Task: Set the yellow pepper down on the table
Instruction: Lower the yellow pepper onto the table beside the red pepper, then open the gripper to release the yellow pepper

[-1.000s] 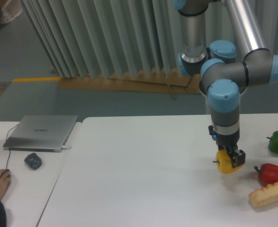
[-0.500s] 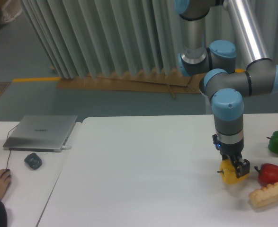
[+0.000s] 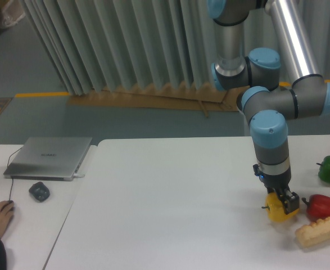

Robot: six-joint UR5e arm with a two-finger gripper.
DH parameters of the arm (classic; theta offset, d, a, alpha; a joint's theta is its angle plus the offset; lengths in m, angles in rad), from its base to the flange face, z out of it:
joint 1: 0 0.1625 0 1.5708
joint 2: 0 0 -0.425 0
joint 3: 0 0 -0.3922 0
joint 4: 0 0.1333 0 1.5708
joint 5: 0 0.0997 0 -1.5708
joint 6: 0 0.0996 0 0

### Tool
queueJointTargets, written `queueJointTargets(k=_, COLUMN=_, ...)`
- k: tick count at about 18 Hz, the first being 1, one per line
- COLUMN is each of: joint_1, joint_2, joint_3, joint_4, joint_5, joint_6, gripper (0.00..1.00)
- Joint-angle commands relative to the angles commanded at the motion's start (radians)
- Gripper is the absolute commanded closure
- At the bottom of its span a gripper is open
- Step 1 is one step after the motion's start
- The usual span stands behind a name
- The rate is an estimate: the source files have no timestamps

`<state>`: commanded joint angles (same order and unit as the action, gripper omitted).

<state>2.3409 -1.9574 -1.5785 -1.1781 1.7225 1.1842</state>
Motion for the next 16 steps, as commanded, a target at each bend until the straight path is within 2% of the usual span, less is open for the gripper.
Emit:
queueJointTargets(k=8, joint_1=-0.002, joint_2=0.014, joint_3=0.0, joint_4=-0.002, joint_5=0.006, joint_6=0.002, gripper=0.0)
queueJointTargets(k=12, joint_1=0.018, joint_2=0.073, joint_3=0.021, joint_4=-0.014, joint_5=0.002, joint_6=0.011, gripper=0.0)
queueJointTargets(k=14, joint_1=0.047, joint_2=0.092, joint_3=0.026, joint_4=-0.047, joint_5=0.005, joint_6=0.037, gripper=0.0)
queueJointTargets(k=16, joint_1=0.08, joint_2=0.123, joint_3=0.054, joint_4=-0.11, joint_5=0.006, joint_6=0.136, gripper=0.0)
